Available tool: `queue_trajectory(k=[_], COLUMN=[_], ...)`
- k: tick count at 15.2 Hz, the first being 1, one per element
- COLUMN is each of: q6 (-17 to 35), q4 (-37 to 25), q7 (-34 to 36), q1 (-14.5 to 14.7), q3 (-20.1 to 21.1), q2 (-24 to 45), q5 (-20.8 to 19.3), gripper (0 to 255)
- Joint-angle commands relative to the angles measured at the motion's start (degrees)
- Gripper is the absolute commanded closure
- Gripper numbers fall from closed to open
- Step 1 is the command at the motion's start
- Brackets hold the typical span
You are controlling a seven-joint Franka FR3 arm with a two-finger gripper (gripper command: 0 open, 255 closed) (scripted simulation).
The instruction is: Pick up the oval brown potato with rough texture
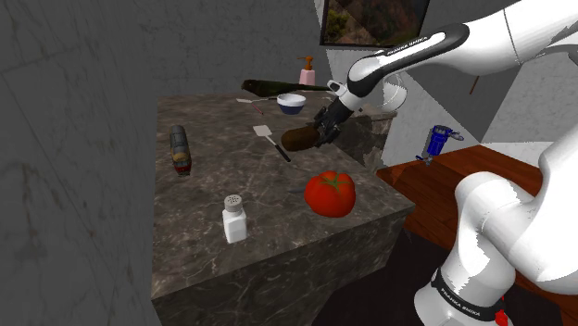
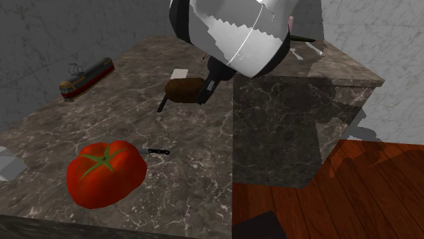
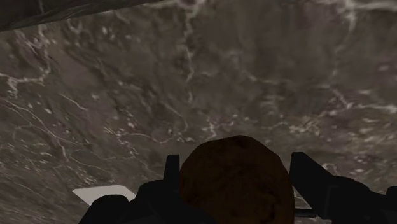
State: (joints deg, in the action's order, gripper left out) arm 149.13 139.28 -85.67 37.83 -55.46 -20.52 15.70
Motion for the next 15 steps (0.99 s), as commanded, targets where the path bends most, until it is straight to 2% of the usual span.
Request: queue_trajectory(k=[1, 9, 15], q6=[-1.23, -6.83, -9.77], q4=[-0.68, -4.03, -6.09], q7=[1.31, 6.11, 8.11], q1=[-1.1, -5.0, -6.28], q3=[1.3, 5.91, 7.7], q2=[-0.55, -3.05, -4.06], q5=[-1.08, -5.01, -6.43], gripper=[255, 255, 255])
